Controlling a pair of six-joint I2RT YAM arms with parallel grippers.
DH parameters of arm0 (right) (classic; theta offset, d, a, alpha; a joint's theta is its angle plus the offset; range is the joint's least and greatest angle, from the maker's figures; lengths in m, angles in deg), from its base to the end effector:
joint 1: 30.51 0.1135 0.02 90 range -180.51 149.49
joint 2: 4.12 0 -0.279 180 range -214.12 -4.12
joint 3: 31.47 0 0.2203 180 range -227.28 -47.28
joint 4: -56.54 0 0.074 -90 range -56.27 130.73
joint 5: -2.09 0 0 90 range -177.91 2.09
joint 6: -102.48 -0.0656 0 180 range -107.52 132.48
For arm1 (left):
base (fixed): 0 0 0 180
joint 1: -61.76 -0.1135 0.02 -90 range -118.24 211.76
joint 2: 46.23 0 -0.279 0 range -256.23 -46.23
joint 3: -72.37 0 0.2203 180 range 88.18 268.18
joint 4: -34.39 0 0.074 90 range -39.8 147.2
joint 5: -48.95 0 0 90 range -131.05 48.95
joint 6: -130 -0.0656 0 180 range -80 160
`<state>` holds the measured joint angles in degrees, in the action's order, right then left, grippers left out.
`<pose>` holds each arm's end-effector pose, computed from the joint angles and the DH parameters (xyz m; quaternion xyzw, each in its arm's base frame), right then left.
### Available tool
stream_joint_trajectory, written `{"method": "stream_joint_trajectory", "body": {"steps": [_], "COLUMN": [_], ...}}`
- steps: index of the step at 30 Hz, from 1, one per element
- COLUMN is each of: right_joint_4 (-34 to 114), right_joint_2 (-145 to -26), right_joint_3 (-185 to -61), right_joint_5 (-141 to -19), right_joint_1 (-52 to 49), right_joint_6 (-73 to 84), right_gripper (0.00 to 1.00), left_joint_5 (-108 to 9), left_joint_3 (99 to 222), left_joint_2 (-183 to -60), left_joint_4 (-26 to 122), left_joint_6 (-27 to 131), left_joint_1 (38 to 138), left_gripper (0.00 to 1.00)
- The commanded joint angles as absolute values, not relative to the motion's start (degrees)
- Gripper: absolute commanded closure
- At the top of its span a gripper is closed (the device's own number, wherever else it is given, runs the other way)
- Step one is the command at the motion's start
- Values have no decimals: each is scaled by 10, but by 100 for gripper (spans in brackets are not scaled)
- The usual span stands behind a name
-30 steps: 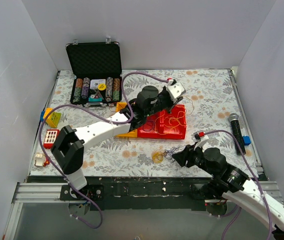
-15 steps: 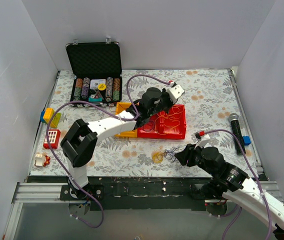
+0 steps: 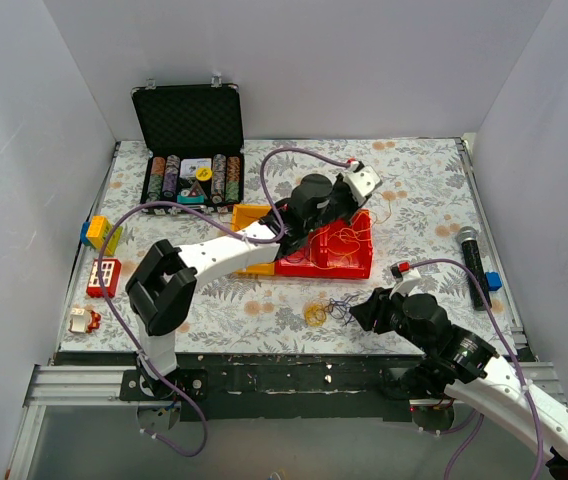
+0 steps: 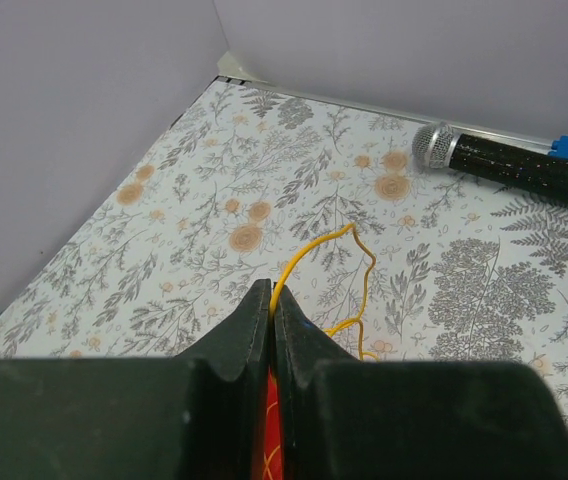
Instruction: Untangle the cables
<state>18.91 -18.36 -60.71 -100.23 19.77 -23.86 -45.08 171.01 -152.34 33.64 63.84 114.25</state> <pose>0.0682 0.0601 0.1860 -0.0413 0.8284 0.3133 0.4625 0.2730 -0.3632 0.3366 0.2074 0.7179 -0.4310 0.5059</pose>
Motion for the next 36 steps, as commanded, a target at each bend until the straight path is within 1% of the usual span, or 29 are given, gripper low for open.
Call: {"method": "stream_joint_trajectory", "body": {"steps": [1,3,4,10,17,20,21,23,26,28,30,33,35,36], "right_joint_4": [195,194,193,193,192,192,190,192,194,196,198,198,196,196], "right_joint_2": [-178,-178,-179,-175,-176,-177,-179,-180,-187,-193,-198,-205,-206,-206], "right_joint_3": [-636,-637,-637,-637,-637,-637,-637,-637,-641,-640,-644,-650,-655,-654], "right_joint_5": [-1016,-1015,-1016,-1018,-1020,-1020,-1021,-1022,-1028,-1029,-1032,-1037,-1037,-1037], "right_joint_1": [199,199,199,199,199,199,199,199,199,199,199,199,199,199], "right_joint_6": [-248,-247,-247,-249,-248,-249,-249,-249,-246,-245,-242,-238,-236,-238], "right_gripper": [52,52,52,52,52,52,52,52,52,51,51,50,50,50], "left_joint_5": [-431,-418,-393,-373,-321,-295,-292,-291,-294,-303,-304,-311,-325,-338], "left_joint_3": [1711,1694,1683,1650,1674,1689,1693,1691,1681,1681,1692,1717,1730,1730], "left_joint_2": [-1500,-1502,-1501,-1509,-1544,-1561,-1564,-1567,-1561,-1559,-1564,-1559,-1546,-1537], "left_joint_4": [333,348,348,365,368,393,400,408,401,399,409,432,449,460], "left_joint_6": [632,637,638,644,619,611,608,598,602,598,594,598,599,596], "left_joint_1": [1149,1149,1149,1142,1142,1142,1142,1143,1143,1144,1148,1148,1148,1147], "left_gripper": [100,100,100,100,100,97,93,75,74,68,55,42,29,21]}}
